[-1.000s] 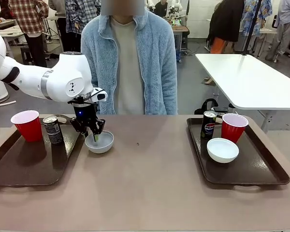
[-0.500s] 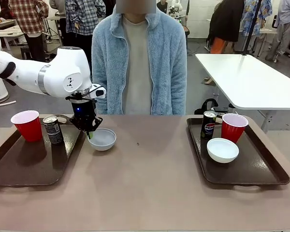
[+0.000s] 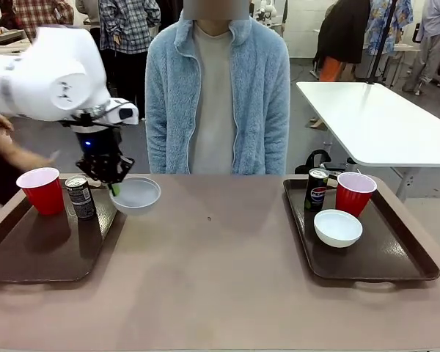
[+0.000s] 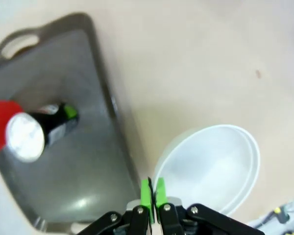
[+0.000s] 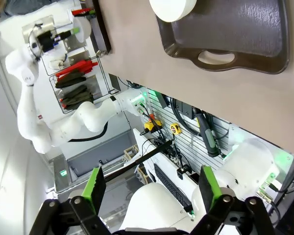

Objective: Prepare tableware on both trays.
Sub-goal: Pick up a Picnic Bowl from the table and place it on a Handle tray.

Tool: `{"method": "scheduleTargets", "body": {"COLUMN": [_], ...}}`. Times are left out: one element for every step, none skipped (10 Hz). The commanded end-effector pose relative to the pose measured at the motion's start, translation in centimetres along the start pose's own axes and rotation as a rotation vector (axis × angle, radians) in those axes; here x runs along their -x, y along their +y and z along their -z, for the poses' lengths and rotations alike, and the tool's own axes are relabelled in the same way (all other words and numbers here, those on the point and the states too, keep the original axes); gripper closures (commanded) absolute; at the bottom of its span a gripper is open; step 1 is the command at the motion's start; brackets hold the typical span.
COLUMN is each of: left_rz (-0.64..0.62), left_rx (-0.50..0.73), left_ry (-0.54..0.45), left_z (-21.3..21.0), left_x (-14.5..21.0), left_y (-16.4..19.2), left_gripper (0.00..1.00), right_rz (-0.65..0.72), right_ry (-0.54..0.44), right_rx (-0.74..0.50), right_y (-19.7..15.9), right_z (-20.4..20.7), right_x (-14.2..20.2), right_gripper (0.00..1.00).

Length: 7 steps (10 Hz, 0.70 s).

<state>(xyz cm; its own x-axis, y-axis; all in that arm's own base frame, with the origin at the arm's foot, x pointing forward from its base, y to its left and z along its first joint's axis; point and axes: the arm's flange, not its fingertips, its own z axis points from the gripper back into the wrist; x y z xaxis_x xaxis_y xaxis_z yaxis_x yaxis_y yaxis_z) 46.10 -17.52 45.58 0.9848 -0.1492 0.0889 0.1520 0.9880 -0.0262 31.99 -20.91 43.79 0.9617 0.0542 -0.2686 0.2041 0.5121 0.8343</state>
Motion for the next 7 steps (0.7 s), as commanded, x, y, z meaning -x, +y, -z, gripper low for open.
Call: {"method": "scheduleTargets", "body": {"left_rz": [0.000, -0.012, -0.041, -0.070, -0.106, -0.130, -0.147], "left_rx": [-0.015, -0.033, -0.031, -0.020, -0.011, -0.009, -0.012], "left_ry": [-0.025, -0.031, -0.030, -0.021, -0.016, -0.011, 0.005], "left_z": [-0.5, -0.3, 0.0, 0.2, 0.4, 0.9, 1.9], "left_x": [4.1, 5.0, 5.6, 6.4, 7.1, 7.6, 7.7], "left_y": [3.3, 5.0, 7.1, 9.1, 11.3, 12.6, 13.7], "left_gripper": [1.00, 1.00, 1.00, 1.00, 1.00, 1.00, 1.00], "right_rz": [-0.005, -0.005, -0.005, -0.005, -0.005, -0.005, -0.005], "right_ry": [0.000, 0.000, 0.000, 0.000, 0.000, 0.000, 0.000], "right_rx": [-0.007, -0.007, -0.007, -0.007, -0.007, -0.007, -0.007], "right_y": [0.1, 0.1, 0.1, 0.1, 0.1, 0.1, 0.1], "right_z": [-0.1, -0.1, -0.1, -0.1, -0.1, -0.1, -0.1], "right_x": [0.1, 0.1, 0.1, 0.1, 0.1, 0.1, 0.1], "right_gripper": [0.00, 0.00, 0.00, 0.00, 0.00, 0.00, 0.00]}}
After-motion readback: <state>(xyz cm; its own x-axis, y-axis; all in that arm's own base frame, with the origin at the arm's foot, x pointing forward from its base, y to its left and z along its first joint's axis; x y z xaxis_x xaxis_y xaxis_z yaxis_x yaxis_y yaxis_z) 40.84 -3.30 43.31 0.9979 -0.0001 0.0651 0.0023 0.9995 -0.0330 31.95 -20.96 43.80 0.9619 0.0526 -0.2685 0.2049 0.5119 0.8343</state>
